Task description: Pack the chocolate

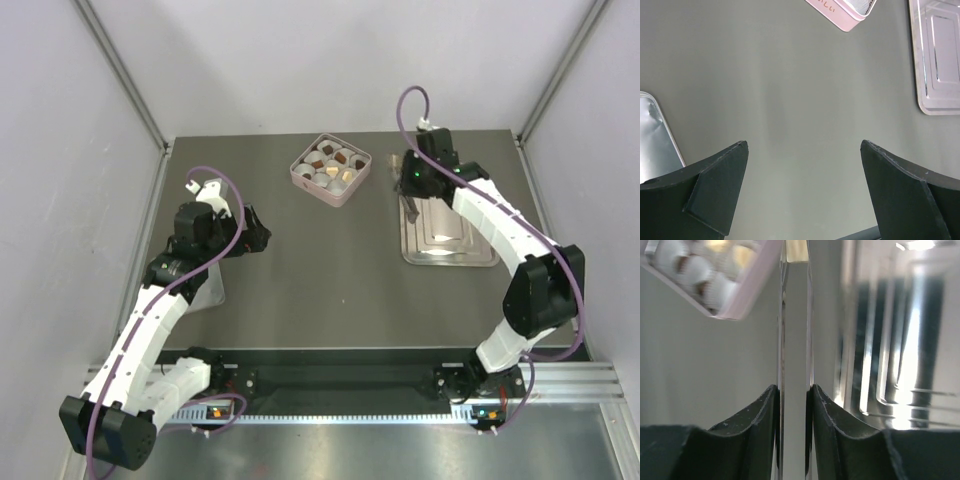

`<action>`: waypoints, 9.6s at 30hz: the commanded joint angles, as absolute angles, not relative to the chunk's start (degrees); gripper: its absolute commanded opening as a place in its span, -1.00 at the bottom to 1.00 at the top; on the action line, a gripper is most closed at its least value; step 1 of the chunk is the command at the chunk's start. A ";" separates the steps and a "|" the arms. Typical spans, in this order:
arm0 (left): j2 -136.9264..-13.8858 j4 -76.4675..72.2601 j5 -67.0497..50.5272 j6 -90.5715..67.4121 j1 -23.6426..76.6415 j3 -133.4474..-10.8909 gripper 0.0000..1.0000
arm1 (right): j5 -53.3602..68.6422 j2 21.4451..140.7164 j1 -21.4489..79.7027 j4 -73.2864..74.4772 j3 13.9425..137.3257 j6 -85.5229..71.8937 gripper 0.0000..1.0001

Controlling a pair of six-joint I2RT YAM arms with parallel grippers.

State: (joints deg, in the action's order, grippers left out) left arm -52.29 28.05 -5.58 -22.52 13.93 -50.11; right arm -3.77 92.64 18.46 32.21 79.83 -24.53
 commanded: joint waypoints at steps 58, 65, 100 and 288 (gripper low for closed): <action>-51.42 25.40 -5.27 -22.41 13.62 -50.19 0.98 | -8.87 101.79 34.89 31.73 95.98 -21.18 -0.23; -51.07 25.40 -5.01 -22.41 13.54 -50.10 0.98 | -11.60 94.32 35.07 31.90 87.55 -22.15 -0.23; -50.98 26.01 -0.53 -22.85 13.36 -49.48 0.98 | -33.84 94.13 53.79 12.39 53.45 -41.47 -0.01; -68.73 34.45 -13.63 -31.56 14.85 -92.90 0.59 | 38.50 79.01 30.51 4.33 80.77 -12.37 -1.00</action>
